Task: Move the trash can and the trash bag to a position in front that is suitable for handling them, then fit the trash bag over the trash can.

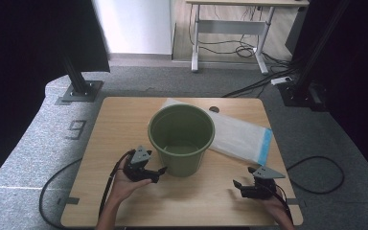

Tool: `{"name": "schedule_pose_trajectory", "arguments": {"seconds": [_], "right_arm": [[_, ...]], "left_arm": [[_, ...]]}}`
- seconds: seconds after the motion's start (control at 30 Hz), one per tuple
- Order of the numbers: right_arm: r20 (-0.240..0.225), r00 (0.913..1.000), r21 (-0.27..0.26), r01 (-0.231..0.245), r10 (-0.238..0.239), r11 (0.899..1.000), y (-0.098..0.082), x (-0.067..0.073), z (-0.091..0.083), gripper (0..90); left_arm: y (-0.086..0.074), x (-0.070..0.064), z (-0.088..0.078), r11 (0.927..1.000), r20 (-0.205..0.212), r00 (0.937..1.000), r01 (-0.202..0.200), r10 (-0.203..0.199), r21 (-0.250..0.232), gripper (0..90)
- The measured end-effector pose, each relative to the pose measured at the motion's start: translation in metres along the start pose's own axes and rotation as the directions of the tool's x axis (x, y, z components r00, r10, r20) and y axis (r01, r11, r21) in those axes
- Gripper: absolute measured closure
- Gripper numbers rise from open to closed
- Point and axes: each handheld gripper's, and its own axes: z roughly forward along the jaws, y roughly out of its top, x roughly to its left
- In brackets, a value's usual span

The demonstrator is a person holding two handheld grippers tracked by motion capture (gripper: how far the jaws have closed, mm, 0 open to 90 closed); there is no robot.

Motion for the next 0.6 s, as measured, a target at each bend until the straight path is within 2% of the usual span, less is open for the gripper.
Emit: {"name": "schedule_pose_trajectory", "arguments": {"seconds": [0.03, 0.13, 0.3, 0.4, 0.5, 0.53, 0.57, 0.6], "right_arm": [[0.001, 1.0, 0.001, 0.001, -0.001, 1.0, 0.0, 0.0, 0.001, 14.9], [0.008, 0.9999, 0.002, 0.007, -0.007, 1.0, 0.002, 0.001, 0.002, 14.8], [0.026, 0.9997, -0.007, 0.001, 0.0, 1.0, 0.012, 0.001, 0.007, 14.3], [0.046, 0.999, -0.009, 0.006, -0.005, 1.0, 0.024, 0.0, 0.015, 14.2], [0.065, 0.9978, 0.011, 0.015, -0.015, 1.0, 0.04, -0.004, 0.027, 14.3], [0.065, 0.9978, 0.011, 0.015, -0.015, 1.0, 0.04, -0.004, 0.027, 14.3], [0.066, 0.9977, 0.02, 0.014, -0.015, 1.0, 0.047, -0.007, 0.032, 14.3], [0.069, 0.9973, 0.039, 0.02, -0.023, 0.999, 0.061, -0.011, 0.042, 14.3]], "left_arm": [[-0.003, 0.002, -0.006, 0.9998, 0.004, 0.9999, 0.015, -0.015, -0.011, 12.3], [-0.01, 0.004, -0.013, 0.9998, -0.007, 0.9998, 0.021, -0.021, -0.001, 12.3], [-0.019, 0.006, -0.019, 0.9993, -0.017, 0.9998, 0.013, -0.012, 0.035, 11.1], [-0.023, 0.008, -0.024, 0.9992, -0.018, 0.9998, 0.012, -0.011, 0.039, 11.0], [-0.031, 0.01, -0.028, 0.9988, -0.02, 0.9996, 0.02, -0.019, 0.046, 11.0], [-0.031, 0.01, -0.028, 0.9988, -0.02, 0.9996, 0.02, -0.019, 0.046, 11.0], [-0.035, 0.011, -0.029, 0.9984, -0.021, 0.9995, 0.027, -0.026, 0.05, 11.0], [-0.042, 0.012, -0.032, 0.9983, -0.024, 0.9991, 0.036, -0.035, 0.046, 11.0]]}}
